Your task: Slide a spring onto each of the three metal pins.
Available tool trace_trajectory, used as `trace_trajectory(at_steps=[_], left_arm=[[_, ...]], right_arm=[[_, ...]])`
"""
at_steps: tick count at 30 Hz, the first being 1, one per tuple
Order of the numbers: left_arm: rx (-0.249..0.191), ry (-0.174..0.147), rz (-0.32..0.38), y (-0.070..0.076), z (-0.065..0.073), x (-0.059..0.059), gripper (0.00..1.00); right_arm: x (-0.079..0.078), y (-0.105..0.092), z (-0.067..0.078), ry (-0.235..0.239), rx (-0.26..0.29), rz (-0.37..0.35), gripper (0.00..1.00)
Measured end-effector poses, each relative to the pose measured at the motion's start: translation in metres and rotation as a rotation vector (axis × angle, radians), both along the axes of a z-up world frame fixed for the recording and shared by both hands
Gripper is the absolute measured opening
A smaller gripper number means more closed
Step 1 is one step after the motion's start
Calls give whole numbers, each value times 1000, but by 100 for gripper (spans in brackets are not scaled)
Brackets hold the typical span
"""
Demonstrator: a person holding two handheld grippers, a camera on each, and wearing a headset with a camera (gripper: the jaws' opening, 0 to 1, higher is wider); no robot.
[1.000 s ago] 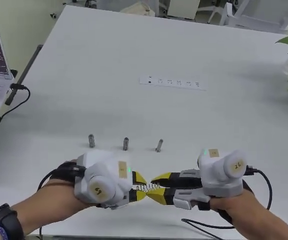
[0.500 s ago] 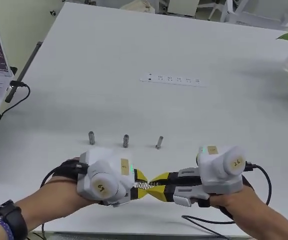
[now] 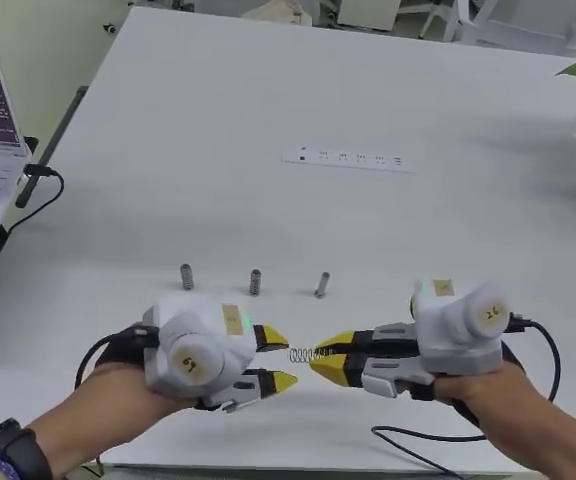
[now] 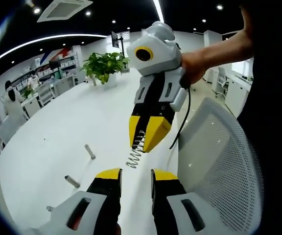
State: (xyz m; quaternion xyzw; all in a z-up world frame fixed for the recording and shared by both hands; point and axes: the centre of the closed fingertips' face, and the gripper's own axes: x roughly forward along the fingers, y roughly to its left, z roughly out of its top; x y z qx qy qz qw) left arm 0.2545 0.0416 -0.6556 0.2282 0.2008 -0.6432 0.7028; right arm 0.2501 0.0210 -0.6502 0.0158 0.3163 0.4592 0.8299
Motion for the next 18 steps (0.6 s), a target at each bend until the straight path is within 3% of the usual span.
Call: trace_trajectory(at_steps=[10, 18], left_arm=[[-32, 26, 81, 13, 4, 11, 18], [-56, 48, 169, 28, 4, 21, 20]], right_arm=[[15, -22, 0, -8, -23, -55, 8], [32, -49, -8, -3, -98, -108, 8]])
